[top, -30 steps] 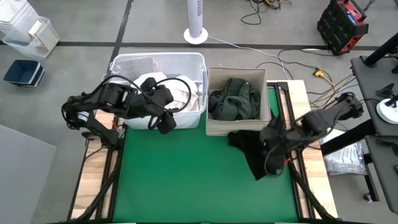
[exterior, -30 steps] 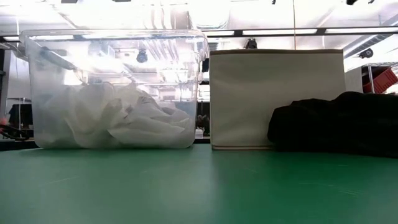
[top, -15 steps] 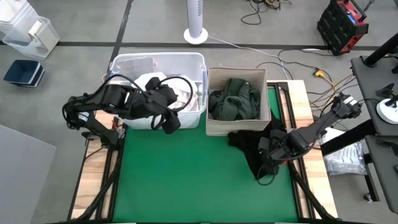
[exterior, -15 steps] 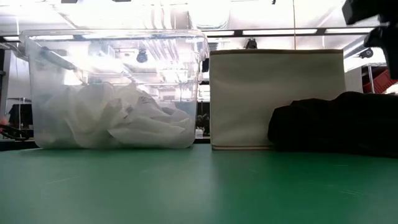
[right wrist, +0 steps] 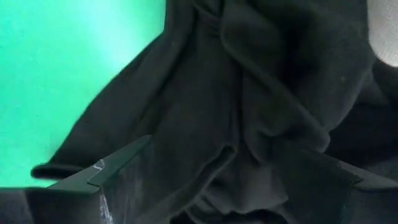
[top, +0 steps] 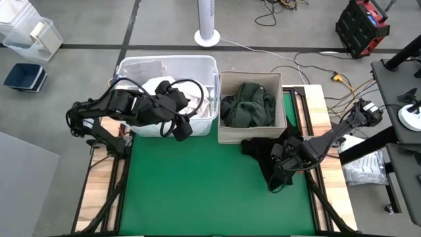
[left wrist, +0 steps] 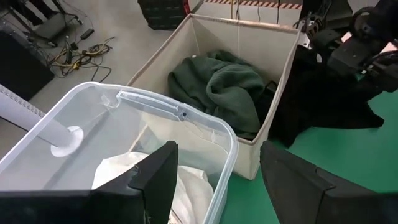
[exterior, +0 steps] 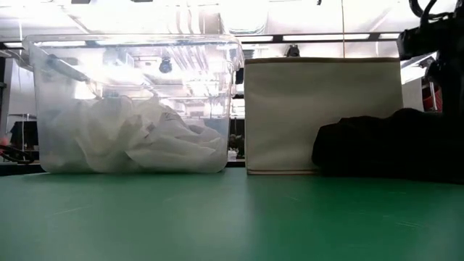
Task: Sort clothes
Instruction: Put the black shirt into the gray laundry bin
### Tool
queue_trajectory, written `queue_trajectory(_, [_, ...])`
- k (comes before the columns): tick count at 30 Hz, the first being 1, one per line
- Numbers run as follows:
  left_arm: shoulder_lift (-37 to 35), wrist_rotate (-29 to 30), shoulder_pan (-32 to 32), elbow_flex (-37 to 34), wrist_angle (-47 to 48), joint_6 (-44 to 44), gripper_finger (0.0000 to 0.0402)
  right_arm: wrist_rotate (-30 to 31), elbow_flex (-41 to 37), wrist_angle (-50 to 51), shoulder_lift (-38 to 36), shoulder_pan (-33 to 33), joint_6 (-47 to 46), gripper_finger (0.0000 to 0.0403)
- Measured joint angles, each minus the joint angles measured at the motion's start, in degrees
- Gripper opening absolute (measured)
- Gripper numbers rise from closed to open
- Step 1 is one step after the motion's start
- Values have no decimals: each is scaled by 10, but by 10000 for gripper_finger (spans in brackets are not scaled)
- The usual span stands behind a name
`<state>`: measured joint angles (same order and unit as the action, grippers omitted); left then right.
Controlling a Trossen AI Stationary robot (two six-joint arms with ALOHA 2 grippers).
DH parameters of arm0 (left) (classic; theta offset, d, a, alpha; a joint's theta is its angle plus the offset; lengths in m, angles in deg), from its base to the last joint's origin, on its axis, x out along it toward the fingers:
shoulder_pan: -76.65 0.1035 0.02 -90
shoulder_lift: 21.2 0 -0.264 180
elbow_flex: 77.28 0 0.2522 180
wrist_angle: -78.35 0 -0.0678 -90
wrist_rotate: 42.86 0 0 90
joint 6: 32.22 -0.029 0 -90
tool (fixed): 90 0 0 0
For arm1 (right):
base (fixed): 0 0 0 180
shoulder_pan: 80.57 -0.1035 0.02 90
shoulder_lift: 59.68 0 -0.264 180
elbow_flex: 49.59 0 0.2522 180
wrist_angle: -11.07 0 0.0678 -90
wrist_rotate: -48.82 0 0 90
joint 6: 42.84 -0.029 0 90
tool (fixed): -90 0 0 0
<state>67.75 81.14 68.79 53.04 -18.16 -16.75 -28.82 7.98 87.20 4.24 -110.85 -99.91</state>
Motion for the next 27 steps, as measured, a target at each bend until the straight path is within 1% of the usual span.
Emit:
queue_trajectory(5, [0, 0, 0, 0, -3, -2, 204, 22, -24, -33, 6, 12, -1, 301])
queue_trajectory(10, [0, 1, 0, 0, -3, -1, 204, 29, -60, -76, 12, 18, 9, 278])
queue_trajectory(16, [0, 1, 0, 0, -6, 0, 204, 31, -108, -163, 14, 18, 23, 236])
queue_trajectory(21, [0, 4, 0, 0, -7, 0, 204, 32, -139, -226, 14, 18, 17, 174])
queue_trajectory(27, [0, 25, 0, 0, -8, 0, 204, 31, -147, -243, 13, 18, 16, 58])
